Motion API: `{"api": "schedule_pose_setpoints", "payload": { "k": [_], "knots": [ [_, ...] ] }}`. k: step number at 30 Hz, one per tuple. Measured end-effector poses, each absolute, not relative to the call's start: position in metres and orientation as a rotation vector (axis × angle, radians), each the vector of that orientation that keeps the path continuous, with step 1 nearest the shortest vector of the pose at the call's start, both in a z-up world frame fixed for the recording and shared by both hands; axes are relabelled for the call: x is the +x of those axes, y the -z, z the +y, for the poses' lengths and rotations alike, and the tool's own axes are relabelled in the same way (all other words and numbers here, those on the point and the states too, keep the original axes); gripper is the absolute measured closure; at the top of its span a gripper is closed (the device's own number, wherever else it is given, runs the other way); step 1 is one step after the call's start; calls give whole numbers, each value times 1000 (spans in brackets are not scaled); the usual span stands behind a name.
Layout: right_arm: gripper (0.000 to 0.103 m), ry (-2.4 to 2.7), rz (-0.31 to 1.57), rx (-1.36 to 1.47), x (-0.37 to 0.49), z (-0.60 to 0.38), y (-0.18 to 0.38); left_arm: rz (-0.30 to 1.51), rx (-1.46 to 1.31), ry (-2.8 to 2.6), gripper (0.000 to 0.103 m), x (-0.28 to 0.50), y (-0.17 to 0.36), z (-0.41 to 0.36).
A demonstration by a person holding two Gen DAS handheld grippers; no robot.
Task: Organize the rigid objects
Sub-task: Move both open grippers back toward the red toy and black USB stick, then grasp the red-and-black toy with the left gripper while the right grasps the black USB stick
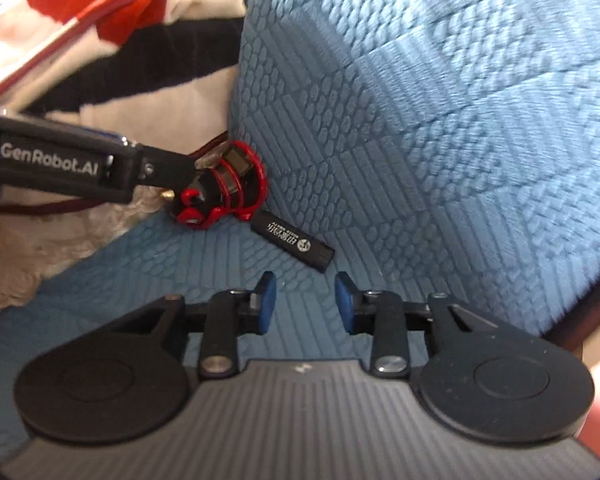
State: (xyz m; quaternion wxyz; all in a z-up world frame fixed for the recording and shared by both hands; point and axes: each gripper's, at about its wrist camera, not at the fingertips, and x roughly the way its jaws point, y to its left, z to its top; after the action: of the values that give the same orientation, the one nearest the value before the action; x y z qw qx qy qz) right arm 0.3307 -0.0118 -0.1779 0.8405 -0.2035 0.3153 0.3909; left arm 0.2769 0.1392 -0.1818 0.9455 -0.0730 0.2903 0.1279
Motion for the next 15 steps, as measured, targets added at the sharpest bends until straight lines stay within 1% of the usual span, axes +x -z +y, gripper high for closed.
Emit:
{"api": "schedule_pose_setpoints", "payload": {
  "k": [10,15],
  "knots": [
    [68,-918,626,-567,368,16,213,735,28,-226,19,322,214,130],
    [68,-961,647,-578,391,21,225,792,203,-230,18,334,229,118]
  ]
}}
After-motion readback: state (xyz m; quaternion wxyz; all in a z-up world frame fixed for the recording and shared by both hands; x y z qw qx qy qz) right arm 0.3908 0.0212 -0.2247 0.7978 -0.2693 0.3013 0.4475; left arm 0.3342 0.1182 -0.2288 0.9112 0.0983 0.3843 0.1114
